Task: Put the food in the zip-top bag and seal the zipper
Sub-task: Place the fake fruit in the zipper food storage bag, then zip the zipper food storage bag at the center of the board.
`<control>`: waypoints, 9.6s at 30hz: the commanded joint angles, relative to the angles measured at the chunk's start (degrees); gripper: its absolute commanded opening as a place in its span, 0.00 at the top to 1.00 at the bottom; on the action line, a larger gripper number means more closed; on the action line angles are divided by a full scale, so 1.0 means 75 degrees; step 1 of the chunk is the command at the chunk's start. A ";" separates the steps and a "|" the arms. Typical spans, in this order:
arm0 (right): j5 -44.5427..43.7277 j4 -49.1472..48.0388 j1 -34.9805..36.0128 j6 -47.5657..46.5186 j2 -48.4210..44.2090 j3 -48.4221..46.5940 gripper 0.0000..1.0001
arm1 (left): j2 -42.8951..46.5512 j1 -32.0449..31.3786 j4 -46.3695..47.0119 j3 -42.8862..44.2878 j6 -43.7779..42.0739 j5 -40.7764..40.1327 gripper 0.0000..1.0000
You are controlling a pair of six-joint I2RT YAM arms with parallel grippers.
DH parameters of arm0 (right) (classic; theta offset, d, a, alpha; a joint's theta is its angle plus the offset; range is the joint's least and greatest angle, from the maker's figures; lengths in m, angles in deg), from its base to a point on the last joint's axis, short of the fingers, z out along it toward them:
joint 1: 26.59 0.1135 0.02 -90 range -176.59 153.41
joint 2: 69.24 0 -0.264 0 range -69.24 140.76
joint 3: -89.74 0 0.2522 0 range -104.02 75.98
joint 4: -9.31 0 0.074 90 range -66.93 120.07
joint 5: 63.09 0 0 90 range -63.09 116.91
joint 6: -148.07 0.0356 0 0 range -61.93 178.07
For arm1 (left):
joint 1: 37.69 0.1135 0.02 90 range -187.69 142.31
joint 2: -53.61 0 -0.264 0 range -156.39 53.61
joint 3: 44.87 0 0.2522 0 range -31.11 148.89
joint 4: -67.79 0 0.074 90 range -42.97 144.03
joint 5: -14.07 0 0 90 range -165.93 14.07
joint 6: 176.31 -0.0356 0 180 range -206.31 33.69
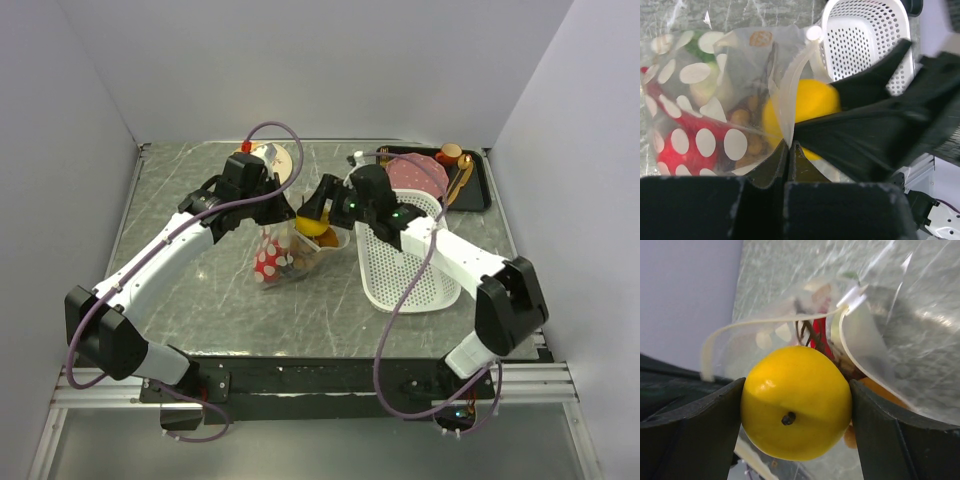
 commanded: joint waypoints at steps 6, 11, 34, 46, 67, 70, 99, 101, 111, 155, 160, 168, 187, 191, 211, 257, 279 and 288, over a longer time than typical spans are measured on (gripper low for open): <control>0.1014 -0.0685 0.0292 0.0281 0.1100 -0.0409 0.48 | 0.0125 -0.0059 0.0315 0.0367 -0.0131 0.0515 0.99; 0.1435 -0.0355 0.0339 0.0163 0.1512 -0.0598 0.46 | 0.0137 -0.0105 0.0315 0.0390 -0.0107 0.0551 0.99; -0.1154 0.0595 -0.0585 -0.0587 -0.1300 0.0831 0.18 | 0.0394 -0.0105 -0.0142 0.0227 -0.0119 -0.0317 0.99; 0.0054 0.0910 -0.0681 -0.1817 0.0257 -0.0667 0.39 | 0.0466 -0.0105 -0.0013 0.0085 -0.0130 -0.0152 0.99; 0.0651 0.0945 -0.0587 -0.2555 0.0725 -0.1076 0.41 | 0.0278 -0.0105 0.0151 0.0004 -0.0177 0.0152 0.99; 0.0956 0.1203 -0.0575 -0.2836 0.1089 -0.1416 0.40 | 0.0231 -0.0105 0.0163 0.0015 -0.0224 0.0269 0.99; 0.0956 0.0488 -0.0622 -0.3328 0.0786 -0.0973 1.00 | 0.1636 0.0878 0.1322 -0.0769 -0.0505 0.0117 0.01; 0.1108 0.0325 -0.0611 -0.3445 0.0680 -0.0821 1.00 | 0.1486 0.1263 0.1557 -0.0875 -0.0750 0.0362 0.01; 0.1471 -0.0285 -0.0611 -0.3539 -0.0034 -0.0222 1.00 | -0.1768 0.2590 0.4791 -0.0794 -0.0810 0.5529 0.01; 0.1299 -0.0227 -0.0681 -0.3493 0.0223 -0.0691 0.95 | -0.3695 0.2074 0.7911 -0.0876 0.0397 0.8310 0.92; 0.0723 -0.0121 -0.0903 -0.3037 -0.0023 -0.0434 0.69 | -0.3590 0.2074 0.7149 -0.0711 0.0093 0.7772 0.99; 0.0745 -0.0086 -0.1255 -0.2673 -0.0340 -0.0468 0.56 | -0.3215 0.2063 0.6352 -0.0712 -0.0271 0.7079 0.99; 0.0921 0.1097 -0.1009 -0.2297 0.1148 -0.2004 0.55 | -0.2582 0.1887 0.5238 -0.0500 -0.0869 0.5895 0.99; 0.0816 0.1133 -0.0950 -0.2450 0.1219 -0.2051 0.55 | -0.2547 0.1828 0.5156 -0.0430 -0.0939 0.5848 0.99; 0.0605 0.0923 -0.0962 -0.2556 0.1466 -0.2227 0.67 | -0.2476 0.1688 0.5015 -0.0372 -0.1033 0.5883 0.99; 0.1109 0.0394 -0.1173 -0.2274 0.1371 -0.1921 0.76 | -0.2488 0.1664 0.4956 -0.0196 -0.0998 0.5766 0.99; 0.1765 -0.0601 -0.1185 -0.2508 0.0762 -0.1230 1.00 | -0.2920 0.1968 0.5822 -0.0067 -0.0272 0.6537 0.56; 0.1835 -0.0590 -0.1196 -0.2509 0.0739 -0.1371 1.00 | -0.3589 0.2027 0.6630 -0.0242 0.0057 0.7406 0.58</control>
